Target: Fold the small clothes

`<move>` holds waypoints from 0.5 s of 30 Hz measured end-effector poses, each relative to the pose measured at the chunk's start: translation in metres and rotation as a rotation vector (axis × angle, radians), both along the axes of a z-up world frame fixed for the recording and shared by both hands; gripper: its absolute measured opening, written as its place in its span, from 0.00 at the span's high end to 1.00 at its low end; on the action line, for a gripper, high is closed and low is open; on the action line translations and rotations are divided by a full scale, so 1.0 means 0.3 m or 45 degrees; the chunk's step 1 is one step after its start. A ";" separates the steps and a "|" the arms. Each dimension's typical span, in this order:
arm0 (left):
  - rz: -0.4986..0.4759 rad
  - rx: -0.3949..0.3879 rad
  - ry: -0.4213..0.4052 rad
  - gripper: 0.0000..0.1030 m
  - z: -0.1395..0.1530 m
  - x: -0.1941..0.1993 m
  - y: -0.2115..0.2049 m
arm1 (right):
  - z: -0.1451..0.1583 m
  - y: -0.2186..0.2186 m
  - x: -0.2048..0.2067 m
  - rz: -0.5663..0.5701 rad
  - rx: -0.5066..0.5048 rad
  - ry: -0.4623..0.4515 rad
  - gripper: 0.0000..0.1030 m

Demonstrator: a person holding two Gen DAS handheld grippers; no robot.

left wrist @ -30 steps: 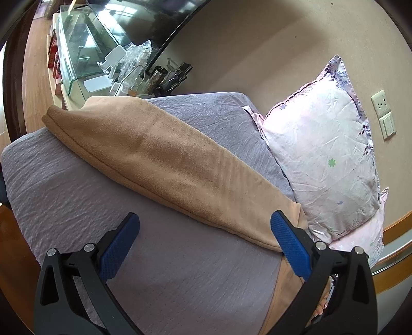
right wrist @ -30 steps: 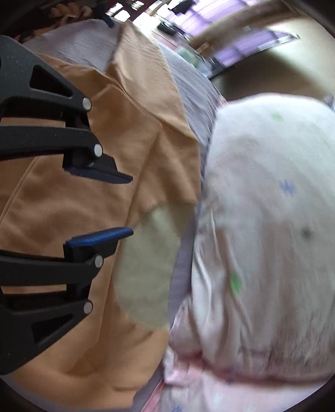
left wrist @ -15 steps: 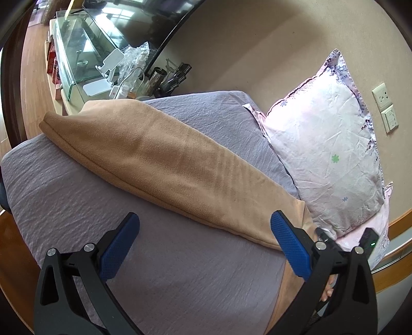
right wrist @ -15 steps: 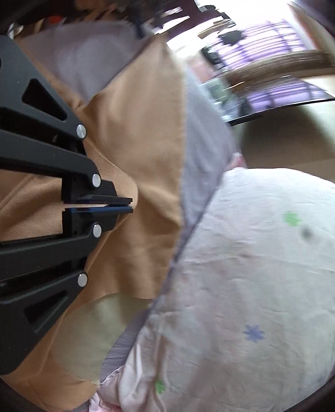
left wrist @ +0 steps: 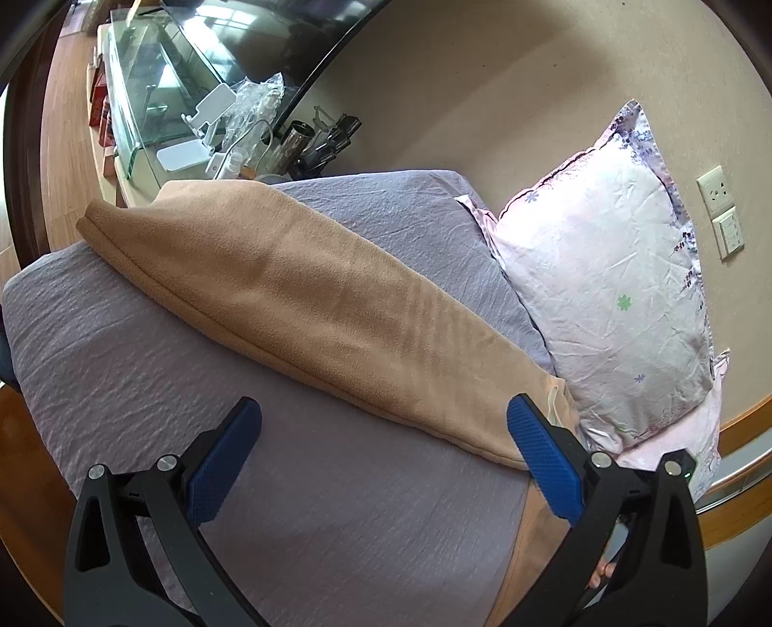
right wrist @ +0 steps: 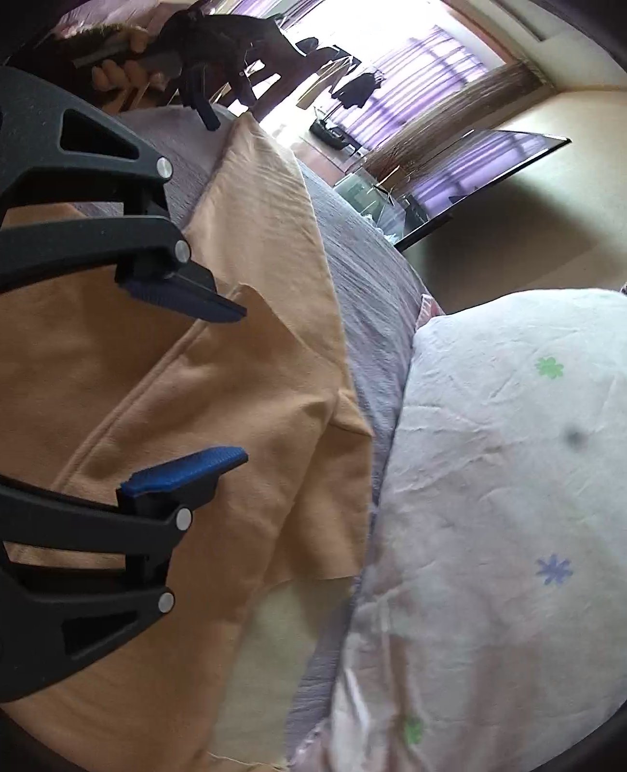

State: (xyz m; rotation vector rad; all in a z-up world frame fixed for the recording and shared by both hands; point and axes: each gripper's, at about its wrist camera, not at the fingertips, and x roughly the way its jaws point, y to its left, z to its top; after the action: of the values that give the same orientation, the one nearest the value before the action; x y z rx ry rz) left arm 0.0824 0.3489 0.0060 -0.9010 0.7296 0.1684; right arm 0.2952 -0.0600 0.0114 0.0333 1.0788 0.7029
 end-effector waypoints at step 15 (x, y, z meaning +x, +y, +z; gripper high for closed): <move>0.175 -0.134 0.136 0.03 0.001 0.066 0.086 | 0.208 -0.158 -0.238 0.041 0.299 -0.092 0.33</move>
State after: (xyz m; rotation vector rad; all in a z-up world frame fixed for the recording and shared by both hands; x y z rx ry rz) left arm 0.1022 0.3748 0.0064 -1.0493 0.7816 0.3038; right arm 0.2237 -0.1074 0.0737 0.1911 0.9253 0.8514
